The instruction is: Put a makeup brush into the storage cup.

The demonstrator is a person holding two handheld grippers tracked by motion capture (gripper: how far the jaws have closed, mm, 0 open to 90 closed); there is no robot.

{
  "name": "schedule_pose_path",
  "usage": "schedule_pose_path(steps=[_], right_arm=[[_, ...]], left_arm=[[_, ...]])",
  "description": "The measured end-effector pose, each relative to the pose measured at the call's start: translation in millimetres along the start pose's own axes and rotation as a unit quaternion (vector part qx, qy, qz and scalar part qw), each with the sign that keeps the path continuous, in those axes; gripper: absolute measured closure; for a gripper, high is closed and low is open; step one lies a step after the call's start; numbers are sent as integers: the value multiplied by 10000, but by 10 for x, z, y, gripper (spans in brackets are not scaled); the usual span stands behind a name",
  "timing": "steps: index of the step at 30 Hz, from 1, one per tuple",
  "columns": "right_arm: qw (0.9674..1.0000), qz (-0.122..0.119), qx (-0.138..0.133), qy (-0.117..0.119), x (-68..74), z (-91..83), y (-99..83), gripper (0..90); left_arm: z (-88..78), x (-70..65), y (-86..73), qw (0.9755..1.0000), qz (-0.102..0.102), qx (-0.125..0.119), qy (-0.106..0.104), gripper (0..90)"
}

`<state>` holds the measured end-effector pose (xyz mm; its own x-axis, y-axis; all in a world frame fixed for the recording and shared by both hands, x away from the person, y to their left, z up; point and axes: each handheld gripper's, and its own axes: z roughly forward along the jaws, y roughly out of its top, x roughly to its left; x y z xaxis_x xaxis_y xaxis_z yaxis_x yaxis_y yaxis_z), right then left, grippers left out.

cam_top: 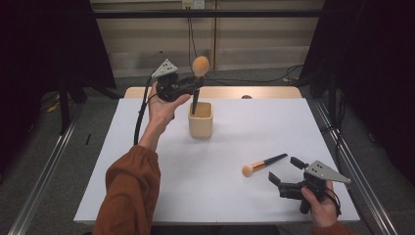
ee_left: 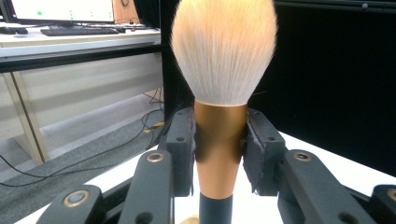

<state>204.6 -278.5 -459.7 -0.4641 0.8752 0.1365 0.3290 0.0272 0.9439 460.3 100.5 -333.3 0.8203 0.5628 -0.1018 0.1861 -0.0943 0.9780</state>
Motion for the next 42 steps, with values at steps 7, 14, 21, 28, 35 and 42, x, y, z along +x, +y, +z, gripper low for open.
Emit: schedule_pose_path(steps=[7, 14, 21, 28, 35, 42], right_arm=[[10000, -4, -7, 12, -1, 0, -2, 1], [10000, -14, 5, 10, 0, 0, -1, 1], [10000, -15, 28, 13, -2, 1, -4, 1], [10000, -8, 27, 11, -2, 0, -4, 1], [10000, -9, 29, 6, -2, 1, -4, 1], [10000, -7, 36, 14, 2, 1, -4, 1]], left_arm=[[55, 23, -111, 9999, 61, 120, 79, 666], [79, 41, -232, 9998, 10, 176, 87, 666], [89, 48, -308, 9996, -12, 261, 72, 666], [112, 40, -386, 9993, -4, 366, 51, 666], [98, 67, -452, 9991, -63, 415, 84, 666], [116, 52, -531, 9987, -62, 503, 89, 666]])
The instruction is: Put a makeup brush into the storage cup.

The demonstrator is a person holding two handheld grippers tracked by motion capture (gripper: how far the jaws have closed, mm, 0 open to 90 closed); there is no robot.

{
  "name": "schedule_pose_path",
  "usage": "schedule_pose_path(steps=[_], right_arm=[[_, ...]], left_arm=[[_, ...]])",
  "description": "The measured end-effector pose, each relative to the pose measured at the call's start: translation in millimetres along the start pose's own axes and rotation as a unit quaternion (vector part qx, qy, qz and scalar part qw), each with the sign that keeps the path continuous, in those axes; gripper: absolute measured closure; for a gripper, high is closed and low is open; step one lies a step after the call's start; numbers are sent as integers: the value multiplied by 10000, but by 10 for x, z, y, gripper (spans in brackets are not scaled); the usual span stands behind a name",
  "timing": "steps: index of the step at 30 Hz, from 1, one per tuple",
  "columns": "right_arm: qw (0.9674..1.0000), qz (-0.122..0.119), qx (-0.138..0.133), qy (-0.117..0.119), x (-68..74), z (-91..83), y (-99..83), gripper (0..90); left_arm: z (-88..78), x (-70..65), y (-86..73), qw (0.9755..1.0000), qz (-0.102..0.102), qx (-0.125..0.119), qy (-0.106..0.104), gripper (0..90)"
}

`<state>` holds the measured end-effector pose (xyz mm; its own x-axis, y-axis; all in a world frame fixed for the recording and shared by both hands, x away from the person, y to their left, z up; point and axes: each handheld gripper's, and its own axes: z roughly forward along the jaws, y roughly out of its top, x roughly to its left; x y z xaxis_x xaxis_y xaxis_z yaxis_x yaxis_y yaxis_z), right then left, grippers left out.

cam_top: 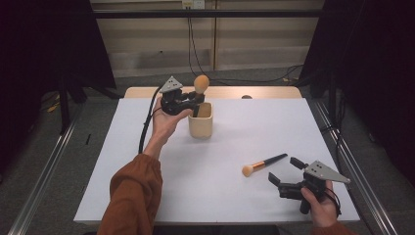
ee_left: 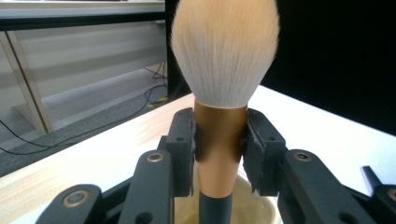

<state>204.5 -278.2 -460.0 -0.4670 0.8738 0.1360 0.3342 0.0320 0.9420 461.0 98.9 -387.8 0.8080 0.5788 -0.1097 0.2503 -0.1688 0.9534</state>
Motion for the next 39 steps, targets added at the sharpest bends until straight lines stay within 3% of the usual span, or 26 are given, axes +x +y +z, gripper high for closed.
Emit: schedule_pose_path(steps=[22, 25, 28, 39], right_arm=[[10000, -14, 15, 13, -1, 3, -3, 1], [10000, -27, 26, 22, -1, 1, -3, 1], [10000, -18, 10, 13, -1, 2, -3, 1], [10000, -11, 14, 11, -2, 3, -3, 1]], left_arm=[[85, 27, -192, 9990, 8, 437, -17, 653], [92, 42, -204, 9987, -76, 504, 73, 518], [79, 40, -210, 9986, -67, 520, 32, 491], [-26, 5, -185, 9988, -3, 465, 126, 247]])
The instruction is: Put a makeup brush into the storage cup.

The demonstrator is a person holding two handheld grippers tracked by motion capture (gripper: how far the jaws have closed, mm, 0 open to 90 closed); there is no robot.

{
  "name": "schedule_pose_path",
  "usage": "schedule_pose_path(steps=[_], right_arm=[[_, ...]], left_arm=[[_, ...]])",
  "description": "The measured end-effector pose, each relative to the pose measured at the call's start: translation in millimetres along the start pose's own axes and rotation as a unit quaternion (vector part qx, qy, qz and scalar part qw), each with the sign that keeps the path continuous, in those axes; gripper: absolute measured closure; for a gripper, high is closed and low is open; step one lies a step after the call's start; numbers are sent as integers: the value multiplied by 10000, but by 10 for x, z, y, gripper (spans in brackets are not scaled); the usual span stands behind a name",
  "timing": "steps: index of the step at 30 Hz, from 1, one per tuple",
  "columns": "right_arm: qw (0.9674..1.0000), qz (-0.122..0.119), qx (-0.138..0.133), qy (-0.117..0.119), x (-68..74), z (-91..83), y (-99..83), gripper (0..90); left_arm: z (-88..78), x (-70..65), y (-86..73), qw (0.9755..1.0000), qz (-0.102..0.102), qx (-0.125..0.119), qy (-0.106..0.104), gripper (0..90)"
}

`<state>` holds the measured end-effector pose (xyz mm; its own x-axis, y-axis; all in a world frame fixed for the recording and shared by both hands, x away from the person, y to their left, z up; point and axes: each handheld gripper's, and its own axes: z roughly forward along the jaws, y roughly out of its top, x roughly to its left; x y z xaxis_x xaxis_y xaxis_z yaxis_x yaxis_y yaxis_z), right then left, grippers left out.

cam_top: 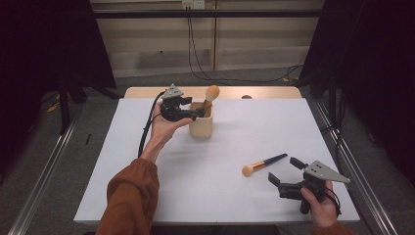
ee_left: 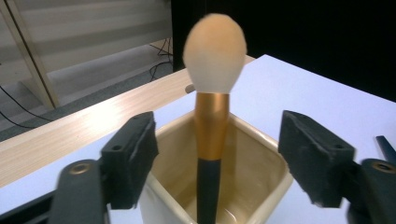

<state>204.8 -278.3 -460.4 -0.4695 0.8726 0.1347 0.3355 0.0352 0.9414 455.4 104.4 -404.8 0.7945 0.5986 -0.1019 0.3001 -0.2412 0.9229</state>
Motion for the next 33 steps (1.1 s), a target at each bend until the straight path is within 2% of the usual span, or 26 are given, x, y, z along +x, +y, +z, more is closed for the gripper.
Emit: schedule_pose_path(steps=[1, 4, 7, 9, 10, 11, 13, 16, 22, 28, 33], right_arm=[[10000, -7, 7, 5, -1, -2, 0, 1], [10000, -3, -1, 0, 2, 2, 1, 1], [10000, -8, -4, -2, 1, 2, 1, 1], [10000, -8, -3, -1, 1, 1, 1, 1], [10000, -6, -5, -3, 1, 0, 1, 1], [10000, -8, -5, -3, 1, 1, 2, 1], [10000, -14, 1, -2, 3, 3, 2, 1], [10000, -26, -4, -9, 3, 2, 2, 1], [10000, -12, -11, -26, 0, -3, 2, 1], [10000, -6, 3, -34, 1, 1, 1, 2], [10000, 8, -1, -66, -4, -1, 1, 2]], left_arm=[[-12, -4, 4, 10000, 2, 21, 18, 223], [-48, -2, 15, 9998, -208, 30, -24, 127], [-90, -15, 9, 9999, -93, 95, 74, 72], [-123, -17, -10, 9999, -112, 26, 36, 46], [-143, -14, -20, 10000, -45, 14, 20, 39], [-159, -20, -25, 9999, -27, 30, 101, 31], [-200, -18, -31, 9998, -29, 58, 171, 26], [-284, -46, -44, 9999, -9, -68, 93, 21], [-440, -88, -100, 9995, 27, -264, 157, 28], [-616, -80, -177, 9993, 95, -327, 161, 28], [-756, -79, -249, 9990, 88, -335, 284, 26]])
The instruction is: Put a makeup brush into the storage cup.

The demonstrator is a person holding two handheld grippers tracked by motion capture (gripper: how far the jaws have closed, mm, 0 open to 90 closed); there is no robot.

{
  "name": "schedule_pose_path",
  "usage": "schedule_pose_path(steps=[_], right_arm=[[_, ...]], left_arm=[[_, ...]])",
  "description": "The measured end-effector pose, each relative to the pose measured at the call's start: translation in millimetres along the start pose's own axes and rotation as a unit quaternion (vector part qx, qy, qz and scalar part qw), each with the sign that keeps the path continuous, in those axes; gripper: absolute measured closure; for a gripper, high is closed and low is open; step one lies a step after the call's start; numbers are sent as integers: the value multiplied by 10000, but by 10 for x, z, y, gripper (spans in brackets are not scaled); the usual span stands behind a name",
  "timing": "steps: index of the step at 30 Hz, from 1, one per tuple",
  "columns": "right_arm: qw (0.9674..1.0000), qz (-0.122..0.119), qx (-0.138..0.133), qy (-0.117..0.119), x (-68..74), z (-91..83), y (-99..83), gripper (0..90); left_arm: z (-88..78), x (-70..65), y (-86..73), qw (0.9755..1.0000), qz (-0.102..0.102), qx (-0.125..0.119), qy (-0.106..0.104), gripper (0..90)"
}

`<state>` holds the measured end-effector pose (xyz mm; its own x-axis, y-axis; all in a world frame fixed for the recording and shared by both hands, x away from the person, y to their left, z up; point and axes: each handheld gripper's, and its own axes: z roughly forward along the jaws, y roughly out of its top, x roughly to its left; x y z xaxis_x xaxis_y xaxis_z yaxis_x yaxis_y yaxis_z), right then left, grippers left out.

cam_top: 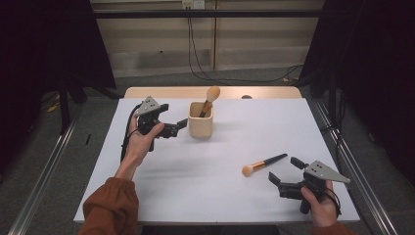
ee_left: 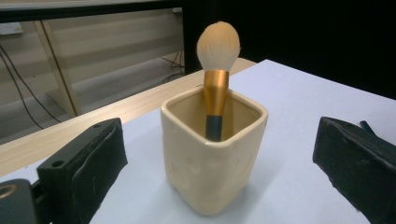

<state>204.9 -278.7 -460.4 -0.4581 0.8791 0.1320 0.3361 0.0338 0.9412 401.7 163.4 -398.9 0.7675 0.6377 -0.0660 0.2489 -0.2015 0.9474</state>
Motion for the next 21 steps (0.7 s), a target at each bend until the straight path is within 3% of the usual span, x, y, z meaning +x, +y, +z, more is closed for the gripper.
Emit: schedule_pose_path(steps=[4, 11, 13, 19, 21], right_arm=[[10000, -9, 0, -4, 0, 3, 0, 2], [10000, -16, 0, -5, 3, 2, 0, 1], [10000, -2, -10, -14, 0, -1, 0, 1], [10000, 12, -9, -22, -3, 1, -1, 1], [10000, 15, -9, -28, -5, 0, -1, 1]], left_arm=[[-69, -4, -42, 10000, -2, -20, 41, 26], [-150, -62, -99, 9998, -105, -60, -131, 24], [-188, -76, -139, 9999, -9, -96, -109, 24], [-318, -102, -285, 9998, -176, -80, -60, 33], [-381, -115, -329, 9999, -127, -103, 12, 33]])
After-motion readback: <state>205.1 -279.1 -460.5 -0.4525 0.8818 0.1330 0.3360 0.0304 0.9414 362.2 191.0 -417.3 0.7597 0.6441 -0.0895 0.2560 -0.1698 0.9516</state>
